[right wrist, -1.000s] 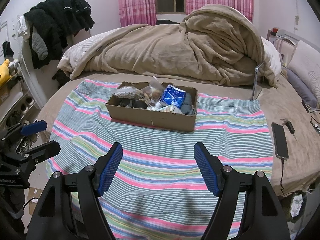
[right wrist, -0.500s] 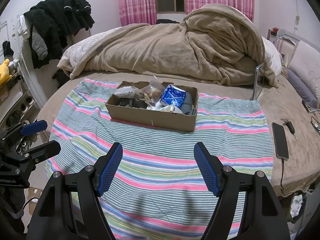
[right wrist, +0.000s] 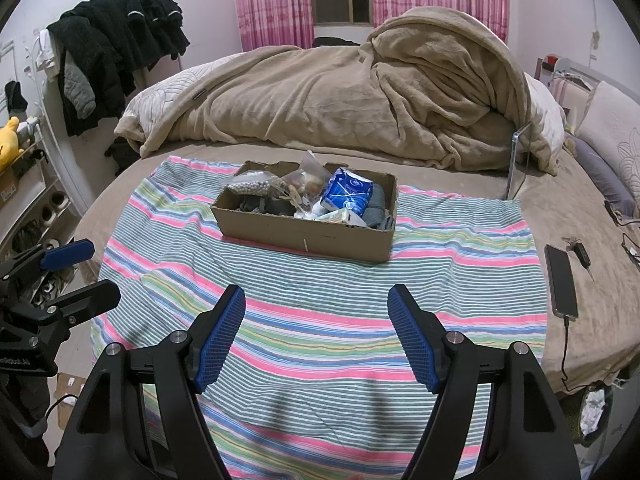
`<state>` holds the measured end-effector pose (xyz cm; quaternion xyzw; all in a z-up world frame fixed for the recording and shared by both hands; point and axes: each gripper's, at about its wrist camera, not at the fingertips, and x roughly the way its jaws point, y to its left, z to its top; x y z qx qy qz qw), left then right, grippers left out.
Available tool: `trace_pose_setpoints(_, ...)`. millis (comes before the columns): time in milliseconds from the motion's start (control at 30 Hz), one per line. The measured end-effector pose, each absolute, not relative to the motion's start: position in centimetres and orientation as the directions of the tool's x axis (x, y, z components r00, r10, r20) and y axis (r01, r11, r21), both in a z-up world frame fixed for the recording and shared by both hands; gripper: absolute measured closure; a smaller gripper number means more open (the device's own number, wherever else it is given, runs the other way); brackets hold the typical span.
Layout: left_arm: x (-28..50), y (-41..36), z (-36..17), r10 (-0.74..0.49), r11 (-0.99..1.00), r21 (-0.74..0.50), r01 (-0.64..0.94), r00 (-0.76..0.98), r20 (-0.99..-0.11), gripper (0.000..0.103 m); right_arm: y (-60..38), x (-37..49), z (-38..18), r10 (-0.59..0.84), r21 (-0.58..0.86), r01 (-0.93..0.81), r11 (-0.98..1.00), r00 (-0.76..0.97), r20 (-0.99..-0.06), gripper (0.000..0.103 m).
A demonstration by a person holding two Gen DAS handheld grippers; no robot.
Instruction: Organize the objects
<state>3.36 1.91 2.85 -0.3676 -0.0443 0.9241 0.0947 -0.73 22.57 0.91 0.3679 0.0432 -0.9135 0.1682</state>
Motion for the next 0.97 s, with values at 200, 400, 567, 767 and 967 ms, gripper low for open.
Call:
trace_pose_setpoints(200,3.38,1.90,2.87,0.208,-0.978,-0.151,-0.143,-0.712,-0.671,0.011,22.58,-0.75,0.89,-0.275,0.044,0.339,-0.940,-0.673,-0.687,0.026)
trace_pose_setpoints(400,3.36,1.93,2.84,0.208,-0.978,-0.151,-0.143,-0.709,-0.674,0.011,22.61,-0.80,0.89,-0.275,0.045,0.338,-0.940,-0.673,-0.687,0.026)
trace_pose_setpoints(567,3.33,1.92,2.84,0.207,-0.978,-0.152,-0.142,-0.708,-0.675,0.011,22.62,-0.79,0.93,-0.276,0.045,0.339,-0.940,-0.673,-0.687,0.026)
trace_pose_setpoints(767,3.39,2.06,2.89,0.201,-0.980,-0.143,-0.142,-0.715,-0.669,0.011,22.61,-0.81,0.95,-0.276,0.045,0.339,-0.940,-0.672,-0.687,0.026)
trace_pose_setpoints(967,2.91,1.99,2.84,0.201,-0.980,-0.146,-0.138,-0.710,-0.675,0.011,22.59,-1.12,0.62,-0.275,0.048,0.338,-0.940,-0.668,-0.692,0.026)
